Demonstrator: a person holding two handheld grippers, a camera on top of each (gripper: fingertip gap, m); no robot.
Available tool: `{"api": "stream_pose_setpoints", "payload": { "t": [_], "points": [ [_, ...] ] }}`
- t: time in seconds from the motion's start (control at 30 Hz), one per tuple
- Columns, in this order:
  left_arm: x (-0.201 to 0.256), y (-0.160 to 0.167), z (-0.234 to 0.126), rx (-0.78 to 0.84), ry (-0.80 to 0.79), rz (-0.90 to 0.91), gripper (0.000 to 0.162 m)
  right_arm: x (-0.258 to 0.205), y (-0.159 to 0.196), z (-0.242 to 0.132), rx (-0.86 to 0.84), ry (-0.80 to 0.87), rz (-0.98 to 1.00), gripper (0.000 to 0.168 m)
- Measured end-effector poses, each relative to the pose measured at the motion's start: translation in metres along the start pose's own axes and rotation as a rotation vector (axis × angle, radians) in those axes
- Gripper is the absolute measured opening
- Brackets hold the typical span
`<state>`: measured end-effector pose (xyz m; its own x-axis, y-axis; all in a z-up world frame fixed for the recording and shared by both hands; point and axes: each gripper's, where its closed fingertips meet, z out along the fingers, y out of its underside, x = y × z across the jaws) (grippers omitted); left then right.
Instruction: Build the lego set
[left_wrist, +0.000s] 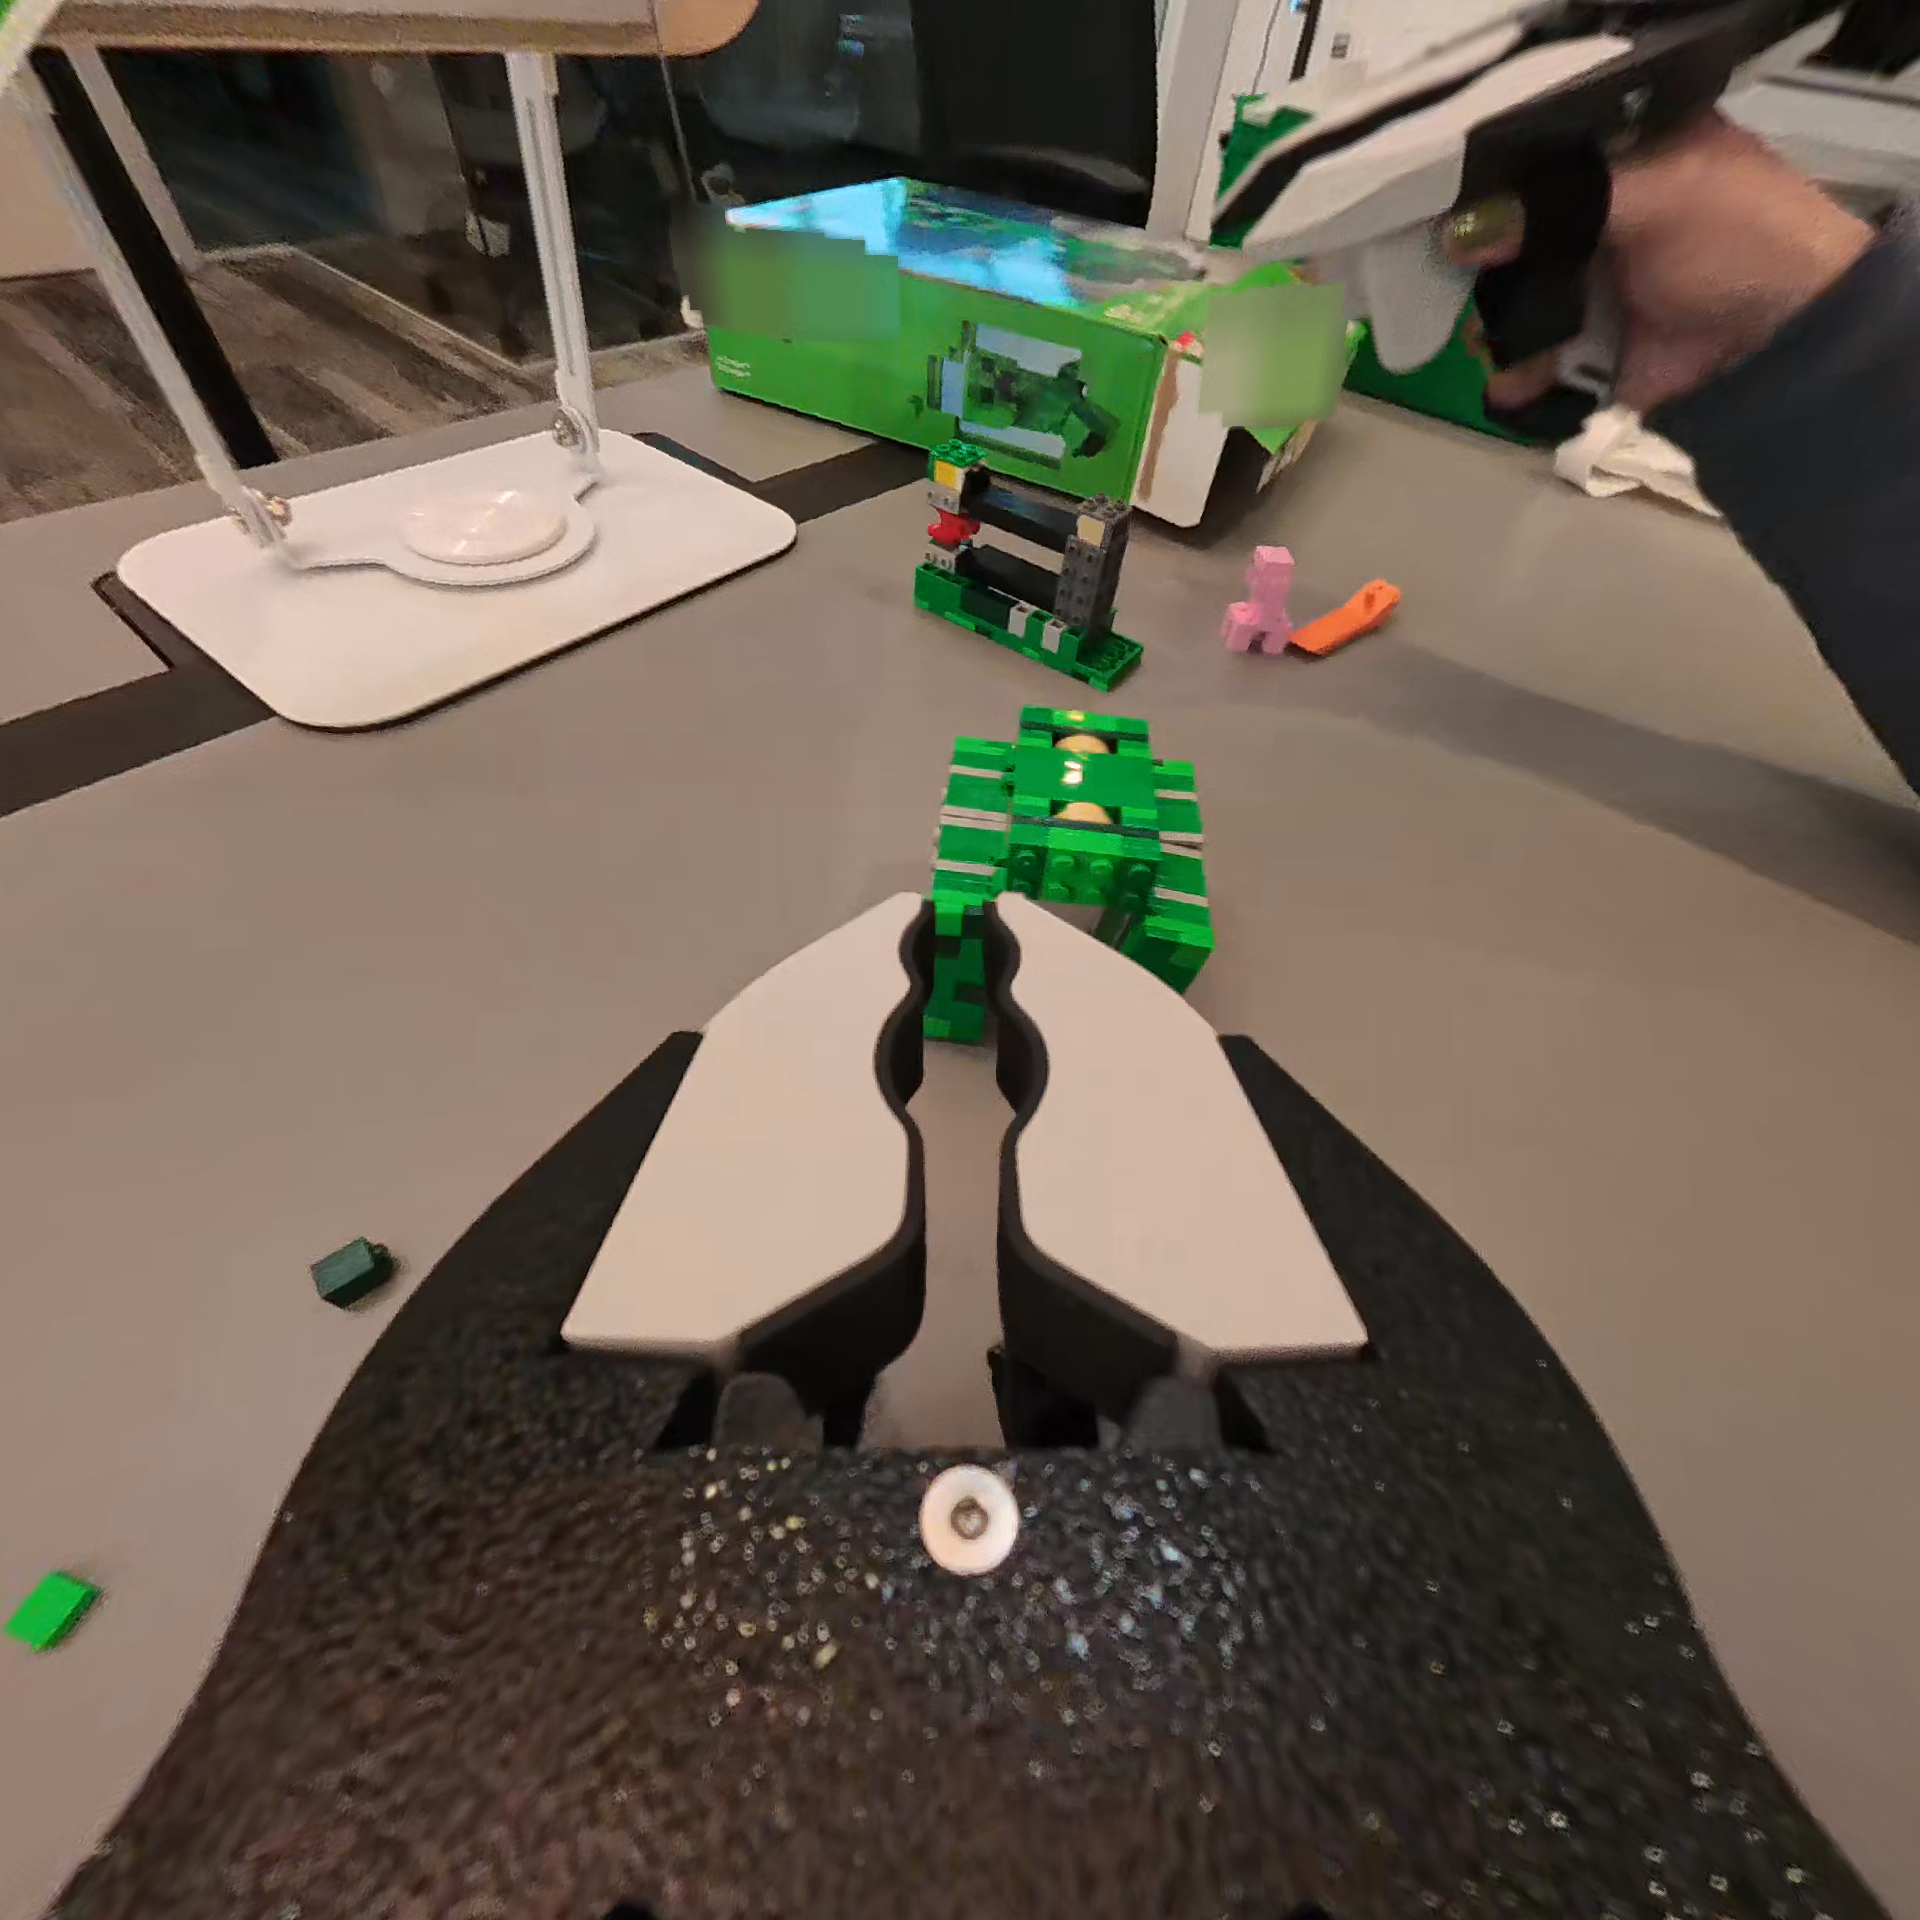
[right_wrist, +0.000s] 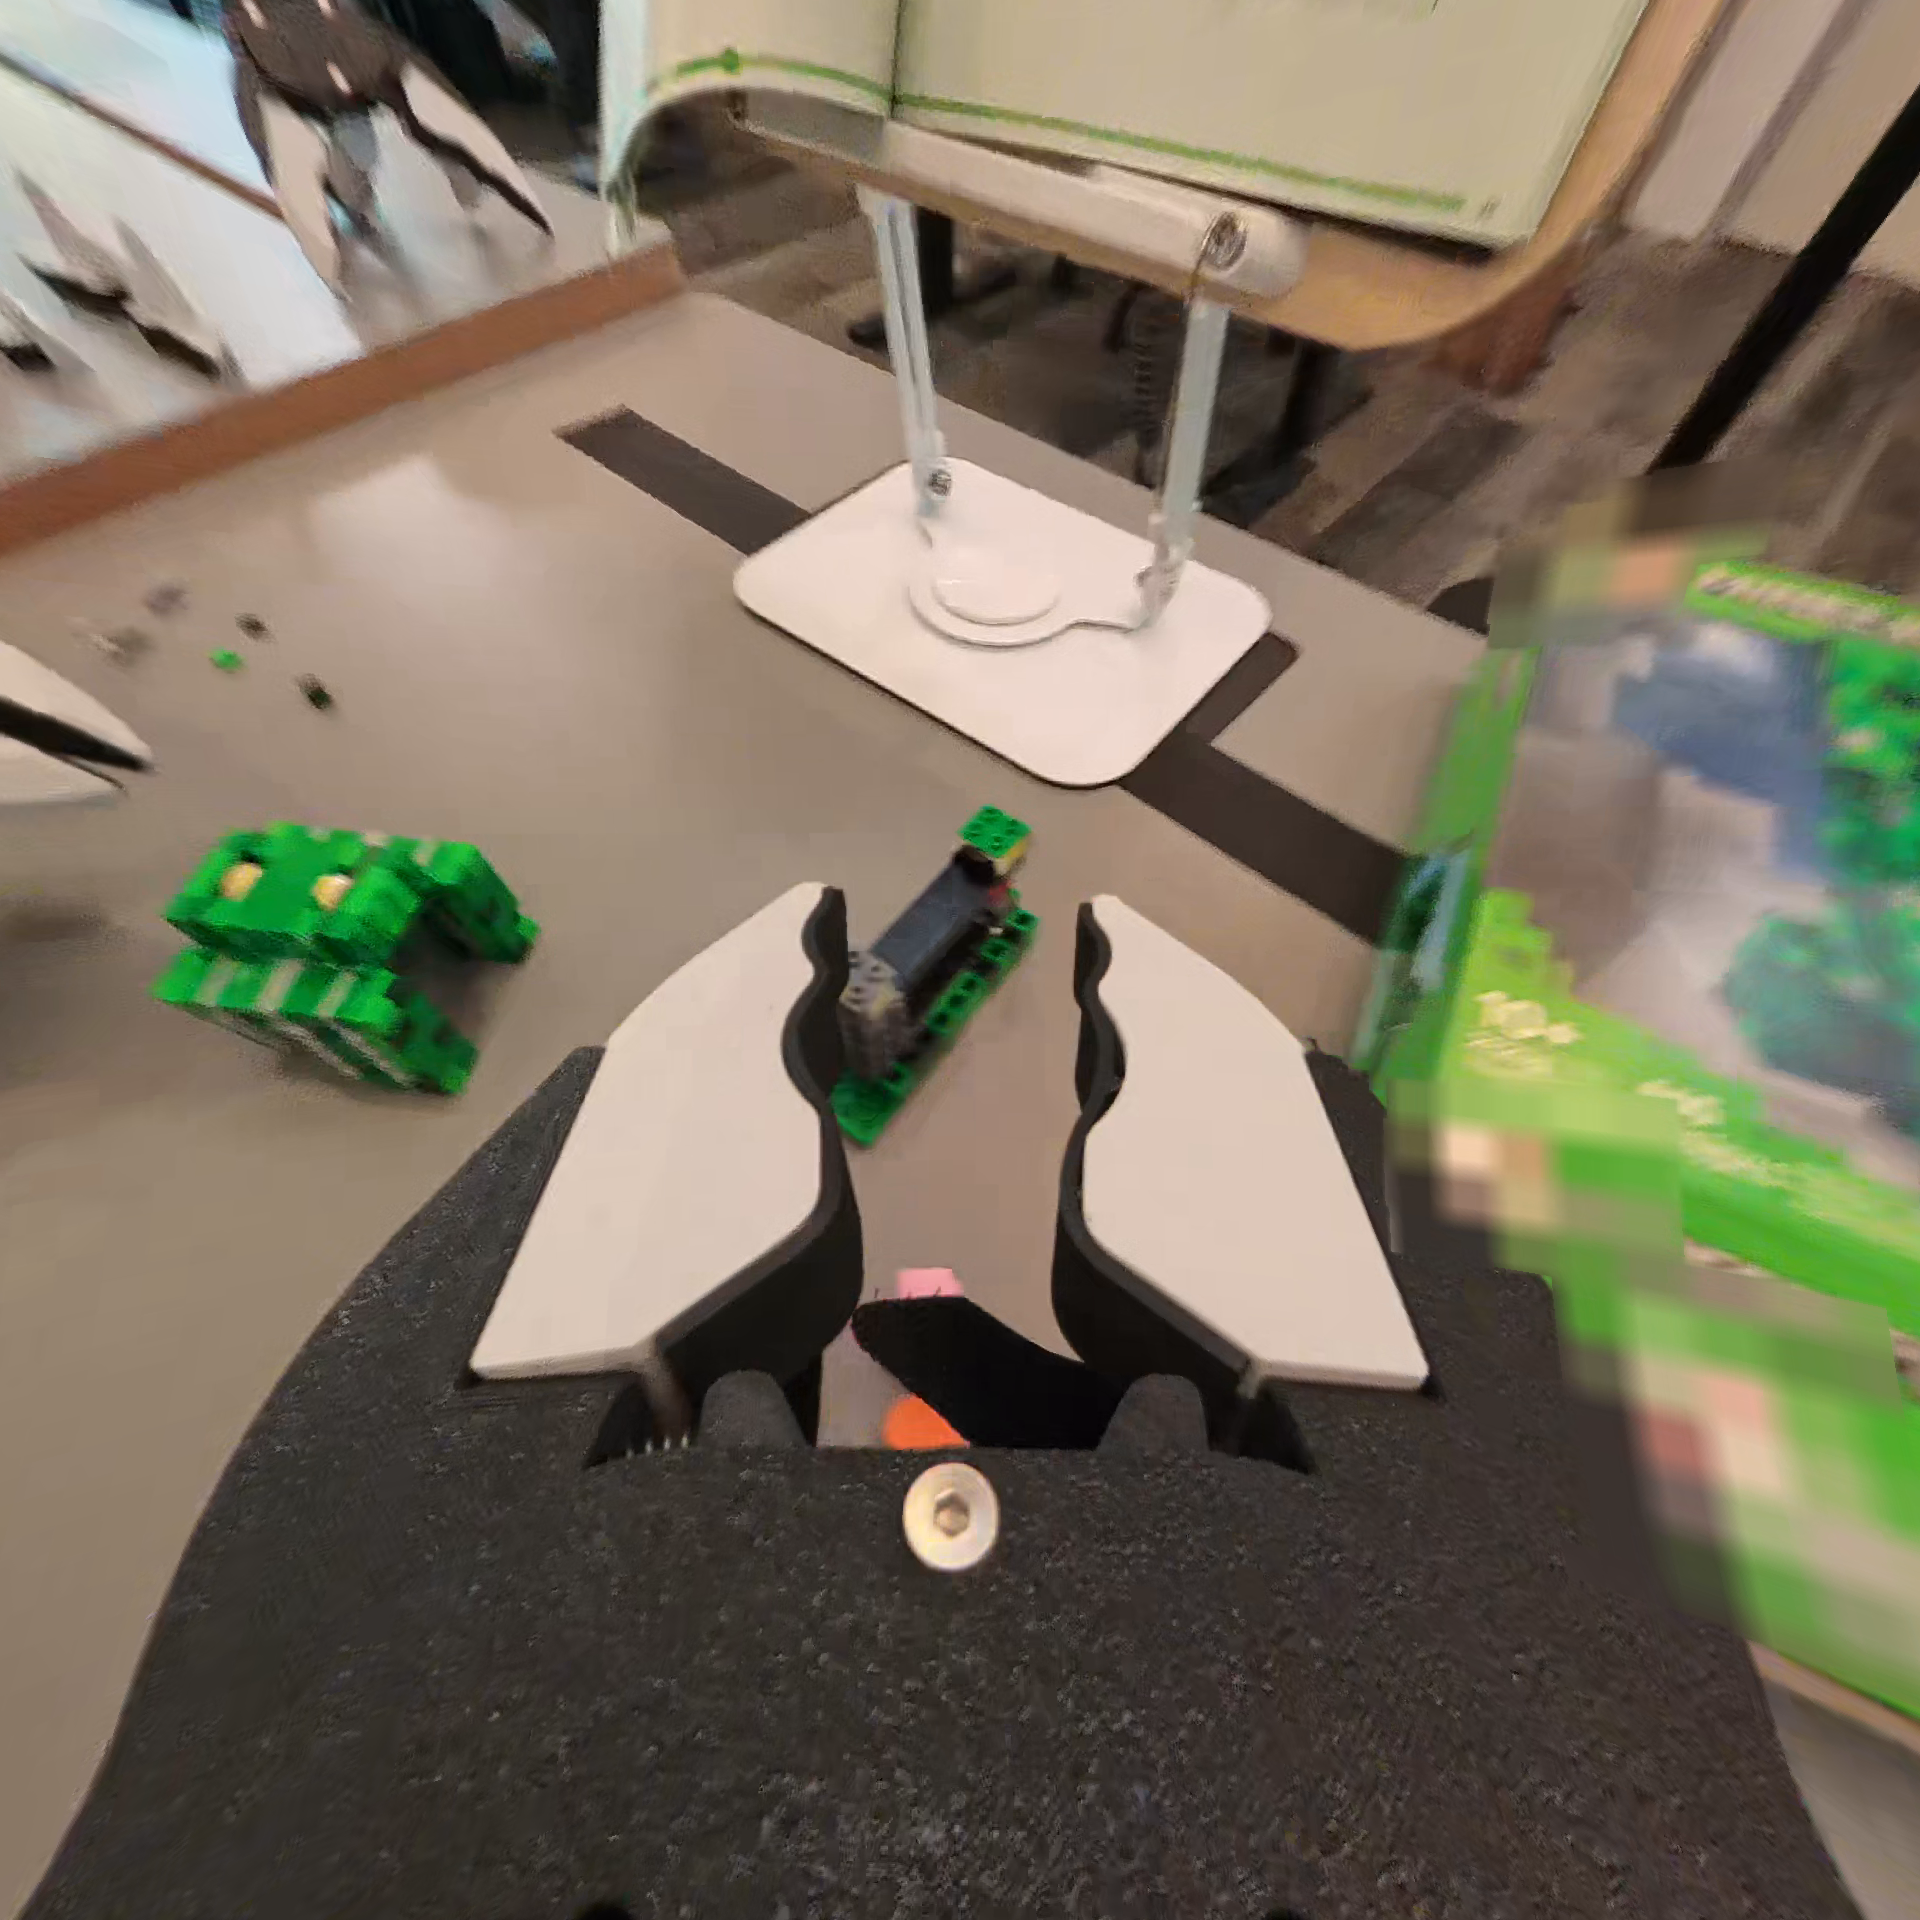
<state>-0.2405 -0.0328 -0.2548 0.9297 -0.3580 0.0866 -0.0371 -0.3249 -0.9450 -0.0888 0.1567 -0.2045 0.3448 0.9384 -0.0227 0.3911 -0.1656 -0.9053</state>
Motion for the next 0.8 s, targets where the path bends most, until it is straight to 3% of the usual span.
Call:
{"api": "stream_pose_setpoints", "payload": {
  "t": [0.23,0.5,0.67,0.8],
  "points": [
    [-0.014,0.010,0.009,-0.026,-0.129,0.083,0.014,-0.016,0.040,0.046,-0.271,0.037,0.043,0.045],
    [-0.030,0.009,0.007,0.006,-0.228,0.086,0.016,-0.001,0.040,0.068,-0.487,0.118,0.016,0.038],
    [-0.033,0.013,0.005,0.016,-0.233,0.088,0.013,0.006,0.017,0.068,-0.459,0.136,-0.060,0.029],
    [-0.033,0.005,0.001,0.067,-0.238,0.078,0.015,0.008,0.021,0.069,-0.543,0.097,-0.038,0.028]
  ]
}}
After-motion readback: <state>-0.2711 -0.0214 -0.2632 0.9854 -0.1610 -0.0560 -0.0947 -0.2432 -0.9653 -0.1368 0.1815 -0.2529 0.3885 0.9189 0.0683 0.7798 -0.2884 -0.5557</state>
